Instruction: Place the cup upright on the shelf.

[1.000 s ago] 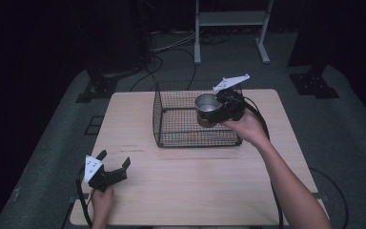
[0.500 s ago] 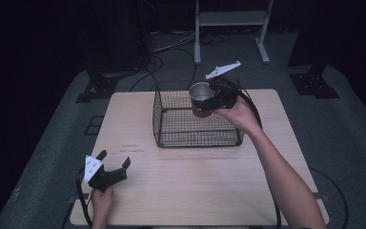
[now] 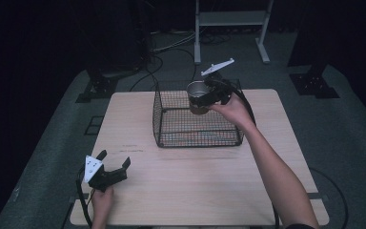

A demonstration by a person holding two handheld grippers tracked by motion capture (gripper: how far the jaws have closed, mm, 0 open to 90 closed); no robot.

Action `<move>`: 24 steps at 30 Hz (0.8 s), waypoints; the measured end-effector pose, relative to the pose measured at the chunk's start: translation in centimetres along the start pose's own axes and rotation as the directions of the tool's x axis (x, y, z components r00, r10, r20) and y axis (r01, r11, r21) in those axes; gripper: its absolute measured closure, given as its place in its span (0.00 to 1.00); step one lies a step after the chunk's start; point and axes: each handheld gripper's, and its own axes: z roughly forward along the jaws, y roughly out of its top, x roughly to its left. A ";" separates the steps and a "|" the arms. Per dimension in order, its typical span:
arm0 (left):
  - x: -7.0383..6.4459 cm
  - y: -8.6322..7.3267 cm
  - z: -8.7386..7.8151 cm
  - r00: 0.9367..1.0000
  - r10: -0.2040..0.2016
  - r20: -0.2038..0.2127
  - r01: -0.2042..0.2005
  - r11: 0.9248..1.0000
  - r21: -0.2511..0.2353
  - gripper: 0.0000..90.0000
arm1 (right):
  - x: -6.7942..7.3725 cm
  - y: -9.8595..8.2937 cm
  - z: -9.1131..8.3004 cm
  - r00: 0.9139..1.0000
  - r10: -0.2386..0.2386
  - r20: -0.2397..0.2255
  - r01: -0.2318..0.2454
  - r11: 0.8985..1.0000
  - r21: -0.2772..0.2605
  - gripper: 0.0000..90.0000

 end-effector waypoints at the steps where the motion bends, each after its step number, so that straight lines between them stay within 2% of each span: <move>1: 0.0 0.0 0.0 1.000 -0.003 0.001 0.003 1.000 -0.002 0.00 | -0.2 0.2 0.5 1.000 0.001 0.001 -0.001 1.000 0.004 0.20; 3: 0.0 0.0 0.0 1.000 -0.002 0.001 0.002 1.000 -0.002 0.00 | -0.3 0.3 1.1 1.000 0.020 -0.007 -0.020 1.000 0.010 0.20; 7: 0.0 0.0 0.0 1.000 0.003 0.001 -0.003 1.000 0.003 0.00 | -0.7 0.5 2.1 1.000 0.030 0.008 -0.031 0.999 0.032 0.20; 13: 0.0 0.0 0.0 1.000 0.004 0.002 -0.004 1.000 0.004 0.00 | -1.0 0.7 3.5 0.999 0.054 0.001 -0.054 0.998 0.042 0.20; 19: 0.0 0.0 0.0 1.000 0.007 0.003 -0.007 1.000 0.005 0.00 | -1.1 0.5 4.8 0.998 0.063 0.001 -0.063 0.996 0.060 0.20; 24: 0.0 0.0 0.0 1.000 0.005 0.002 -0.005 1.000 0.006 0.00 | -1.6 0.3 6.1 0.994 0.107 -0.007 -0.106 0.992 0.070 0.20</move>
